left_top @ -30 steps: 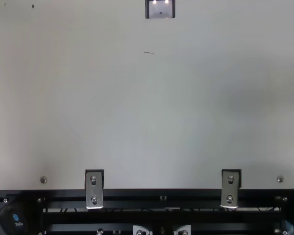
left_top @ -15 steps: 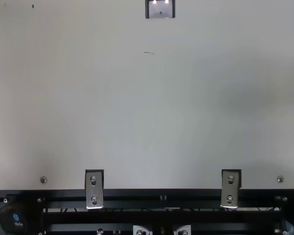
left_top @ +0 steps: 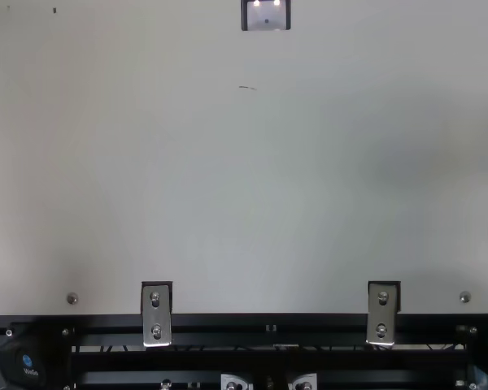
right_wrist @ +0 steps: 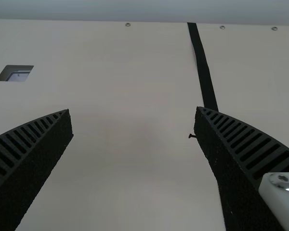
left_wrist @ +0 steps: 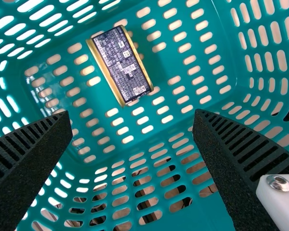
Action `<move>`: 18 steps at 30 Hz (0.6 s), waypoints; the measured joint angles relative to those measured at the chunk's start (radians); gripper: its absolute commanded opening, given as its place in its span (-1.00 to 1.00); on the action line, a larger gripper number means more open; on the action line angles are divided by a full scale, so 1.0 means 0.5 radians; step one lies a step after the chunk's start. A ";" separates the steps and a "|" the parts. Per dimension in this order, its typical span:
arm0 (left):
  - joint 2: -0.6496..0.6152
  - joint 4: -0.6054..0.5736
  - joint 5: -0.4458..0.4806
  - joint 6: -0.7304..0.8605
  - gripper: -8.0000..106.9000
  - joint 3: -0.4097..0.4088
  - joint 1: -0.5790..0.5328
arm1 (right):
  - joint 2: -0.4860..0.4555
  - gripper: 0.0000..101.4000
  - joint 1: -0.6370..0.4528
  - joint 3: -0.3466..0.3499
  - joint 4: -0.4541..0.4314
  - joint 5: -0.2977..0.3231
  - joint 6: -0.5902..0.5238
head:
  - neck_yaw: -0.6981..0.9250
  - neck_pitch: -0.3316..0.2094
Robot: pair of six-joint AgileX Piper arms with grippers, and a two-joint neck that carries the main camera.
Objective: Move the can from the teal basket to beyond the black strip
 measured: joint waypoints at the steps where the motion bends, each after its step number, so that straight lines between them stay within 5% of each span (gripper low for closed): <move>1: 0.000 0.000 0.004 0.000 0.71 0.000 0.000 | 0.000 1.00 0.000 0.000 0.000 0.000 0.000 | 0.000 0.000; 10: 0.029 0.000 0.017 -0.020 0.71 -0.026 0.028 | 0.000 1.00 0.000 0.000 0.000 0.000 0.000 | 0.000 0.000; 18: 0.206 -0.044 0.052 -0.391 0.71 -0.104 0.021 | 0.000 1.00 0.000 0.000 0.000 0.000 0.000 | -0.010 0.000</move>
